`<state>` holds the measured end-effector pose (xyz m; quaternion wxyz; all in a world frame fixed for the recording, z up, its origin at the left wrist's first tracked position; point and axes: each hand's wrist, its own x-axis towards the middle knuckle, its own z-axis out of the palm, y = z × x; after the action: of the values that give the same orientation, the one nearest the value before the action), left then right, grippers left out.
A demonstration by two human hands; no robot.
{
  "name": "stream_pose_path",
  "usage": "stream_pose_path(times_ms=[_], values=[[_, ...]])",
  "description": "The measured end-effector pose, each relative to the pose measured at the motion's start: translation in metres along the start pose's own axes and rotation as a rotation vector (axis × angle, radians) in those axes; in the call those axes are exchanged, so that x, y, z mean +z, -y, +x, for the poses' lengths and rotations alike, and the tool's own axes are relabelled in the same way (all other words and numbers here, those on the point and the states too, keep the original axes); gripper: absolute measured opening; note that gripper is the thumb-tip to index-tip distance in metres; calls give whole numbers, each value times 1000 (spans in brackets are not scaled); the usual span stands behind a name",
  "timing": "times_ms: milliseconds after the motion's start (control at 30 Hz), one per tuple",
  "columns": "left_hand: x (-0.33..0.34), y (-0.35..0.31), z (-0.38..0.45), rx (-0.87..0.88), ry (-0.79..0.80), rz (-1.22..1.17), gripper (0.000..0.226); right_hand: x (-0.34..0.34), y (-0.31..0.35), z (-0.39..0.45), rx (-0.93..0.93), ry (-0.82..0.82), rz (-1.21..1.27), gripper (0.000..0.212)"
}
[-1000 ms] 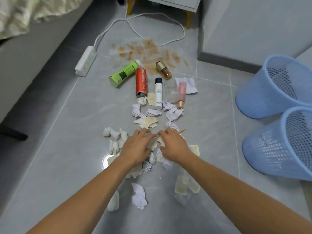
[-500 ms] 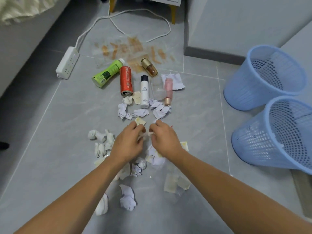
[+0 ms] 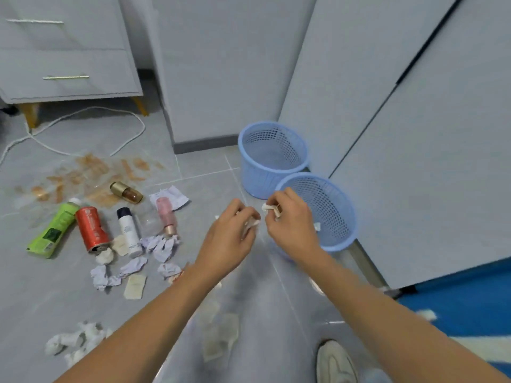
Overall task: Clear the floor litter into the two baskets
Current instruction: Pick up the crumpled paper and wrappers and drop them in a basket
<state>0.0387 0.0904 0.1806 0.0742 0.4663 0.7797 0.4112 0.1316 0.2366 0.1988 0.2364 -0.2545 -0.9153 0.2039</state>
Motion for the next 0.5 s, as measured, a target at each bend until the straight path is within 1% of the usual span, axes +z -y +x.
stream_pose_path(times_ms=[100, 167, 200, 233, 267, 300, 367, 433, 500], values=[[40, -34, 49, 0, 34, -60, 18, -42, -44, 12, 100, -64, -118, 9], [69, -51, 72, -50, 101, -75, 32, -61, -77, 12, 142, -55, -211, 6], [73, -54, 79, -73, 128, -64, 43, -65, -87, 13, 167, -19, -235, 9], [76, -56, 83, -85, 140, -48, 51, -69, -95, 12, 203, 32, -260, 17], [78, -58, 83, -89, 128, -32, 53, -70, -101, 9, 238, 86, -283, 27], [76, -57, 79, -86, 106, -15, 52, -67, -104, 5, 250, 124, -293, 35], [65, -46, 59, -84, 62, -3, 42, -57, -102, -4, 223, 143, -280, 40], [49, -28, 29, -114, 49, 22, 31, -42, -89, -10, 172, 130, -250, 34], [33, 1, -7, -171, 48, 62, 23, -19, -66, -15, 71, 129, -226, 23]])
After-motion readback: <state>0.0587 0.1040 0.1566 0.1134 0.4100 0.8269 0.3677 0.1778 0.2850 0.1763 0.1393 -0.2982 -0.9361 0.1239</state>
